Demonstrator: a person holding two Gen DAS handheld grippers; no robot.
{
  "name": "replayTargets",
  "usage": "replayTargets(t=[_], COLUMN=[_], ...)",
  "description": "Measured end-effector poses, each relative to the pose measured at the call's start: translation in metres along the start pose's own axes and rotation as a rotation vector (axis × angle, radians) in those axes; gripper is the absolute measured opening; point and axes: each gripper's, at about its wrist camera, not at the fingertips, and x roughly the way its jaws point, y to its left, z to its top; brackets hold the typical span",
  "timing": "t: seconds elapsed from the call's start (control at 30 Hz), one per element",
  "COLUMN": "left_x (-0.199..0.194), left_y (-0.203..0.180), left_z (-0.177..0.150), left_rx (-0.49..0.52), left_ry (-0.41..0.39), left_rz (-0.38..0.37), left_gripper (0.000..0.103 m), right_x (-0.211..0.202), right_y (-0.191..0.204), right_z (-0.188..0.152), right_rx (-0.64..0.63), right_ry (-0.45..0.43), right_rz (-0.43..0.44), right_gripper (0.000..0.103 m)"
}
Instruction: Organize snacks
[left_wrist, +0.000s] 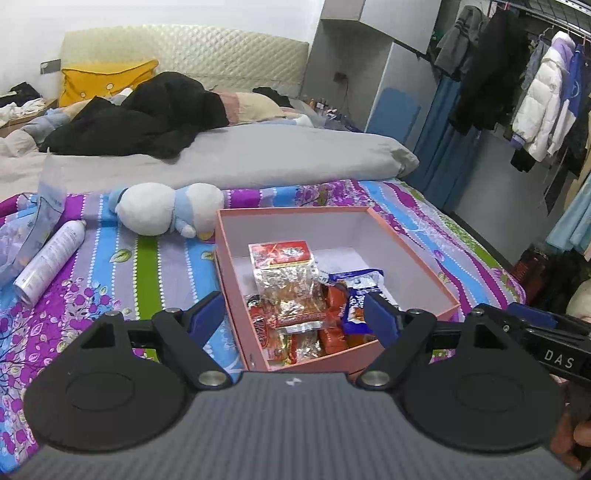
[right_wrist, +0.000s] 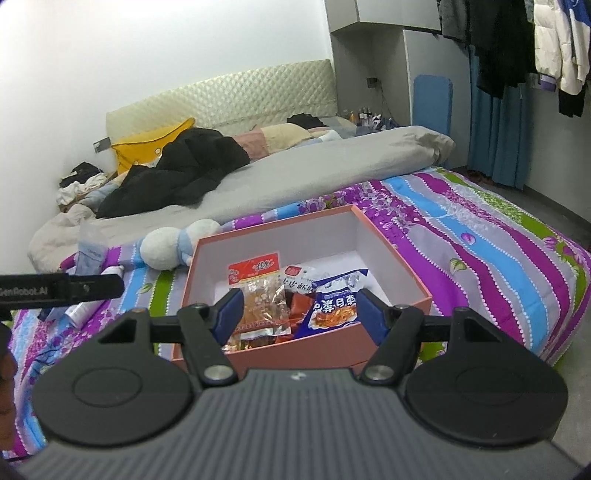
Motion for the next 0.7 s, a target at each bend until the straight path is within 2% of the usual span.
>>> replayTargets(t=[0.2,0.3,0.37,0.4,0.47,0.57,0.7], left_x=[-0.0004,-0.0012,-0.0035,-0.0040,-0.0055,-0.0060,-0.0007], left_y=[0.0034,0.0035,0.0036,0.0041,0.0041,0.0028,0.0002], left_z=[-0.0023,-0.0029,-0.0027,-0.0027,-0.0028,-0.0031,-0.0043], left_rx=[-0.010,-0.009,-0.001,0.001,0.007,0.014,0.019], left_ry=[0.004,0.000,-0.007,-0.009,-0.015,-0.015,0.004], left_rz=[-0.002,-0.004,-0.016,-0.019,-0.014,-0.002,0.014], left_gripper=[0.086,0.091,0.092,0.093,0.097,0.102,0.103], right_x=[0.0000,-0.0002,-0.0007,-0.0017,-0.0035,-0.0011,0.0021], right_y=[0.0035,0.0039,0.0033,0.0023,0.0015,0.0029,0.0027], right_z=[-0.0005,-0.0004,-0.0002,-0.0005,-0.0010,-0.0006,-0.0012], right_rx=[-0.019,-0.020,-0.010,-0.001,0.010,0.003,-0.002], right_ry=[-0.005,-0.004,-0.013,-0.023,-0.039,-0.030,-0.015], right_rz=[0.002,0.008,0.005,0.004,0.011,0.002,0.003], right_gripper=[0.069,0.069,0.079,0.094,0.103,0.103,0.103])
